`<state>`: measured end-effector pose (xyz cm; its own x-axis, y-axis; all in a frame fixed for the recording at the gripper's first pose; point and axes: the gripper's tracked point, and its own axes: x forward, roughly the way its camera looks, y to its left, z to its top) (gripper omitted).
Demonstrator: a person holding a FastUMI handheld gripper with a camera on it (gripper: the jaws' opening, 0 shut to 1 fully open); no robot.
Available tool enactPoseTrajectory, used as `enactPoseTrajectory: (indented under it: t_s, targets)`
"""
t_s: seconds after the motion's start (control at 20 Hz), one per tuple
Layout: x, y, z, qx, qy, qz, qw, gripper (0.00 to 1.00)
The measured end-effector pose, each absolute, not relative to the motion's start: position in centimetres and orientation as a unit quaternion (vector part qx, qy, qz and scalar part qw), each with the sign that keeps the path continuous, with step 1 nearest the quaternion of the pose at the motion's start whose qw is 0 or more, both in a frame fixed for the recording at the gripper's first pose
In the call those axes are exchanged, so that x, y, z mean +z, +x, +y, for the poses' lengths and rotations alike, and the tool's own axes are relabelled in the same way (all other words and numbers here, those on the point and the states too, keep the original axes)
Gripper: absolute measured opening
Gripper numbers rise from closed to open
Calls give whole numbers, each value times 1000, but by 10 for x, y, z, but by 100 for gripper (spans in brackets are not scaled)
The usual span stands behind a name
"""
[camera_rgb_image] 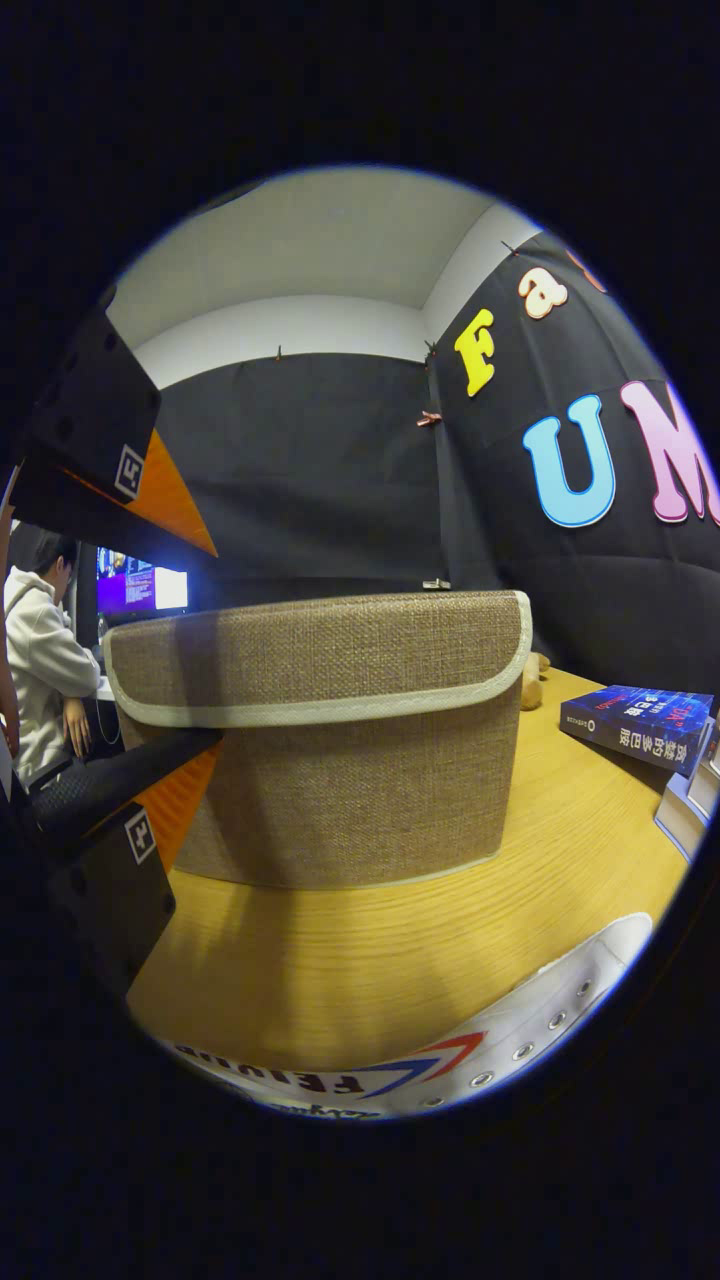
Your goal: Open the storage box then place both shoes into the box .Put the left shoe in first, then the right shoe, with the right side of both shoes facing outward in a uniform manner.
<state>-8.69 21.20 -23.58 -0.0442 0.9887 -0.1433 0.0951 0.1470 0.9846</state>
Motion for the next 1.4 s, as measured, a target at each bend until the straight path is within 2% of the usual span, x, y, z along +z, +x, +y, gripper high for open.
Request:
enactPoseTrajectory:
  t_s: [0.55,0.6,0.7,0.75,0.8,0.85,0.9,1.2,1.4]
  targets:
    - [-162,-94,208,464,529,555,443,94]
    - [-162,-96,213,457,527,550,460,81]
    - [-154,-88,213,454,538,548,451,56]
    - [-146,-92,215,456,542,549,445,56]
    - [-149,-92,217,445,535,548,465,56]
    - [-161,-83,220,427,527,540,499,36]
    - [-156,-82,222,432,532,536,493,16]
    - [-110,-95,245,447,516,534,499,5]
    - [-78,-96,274,469,477,514,537,5]
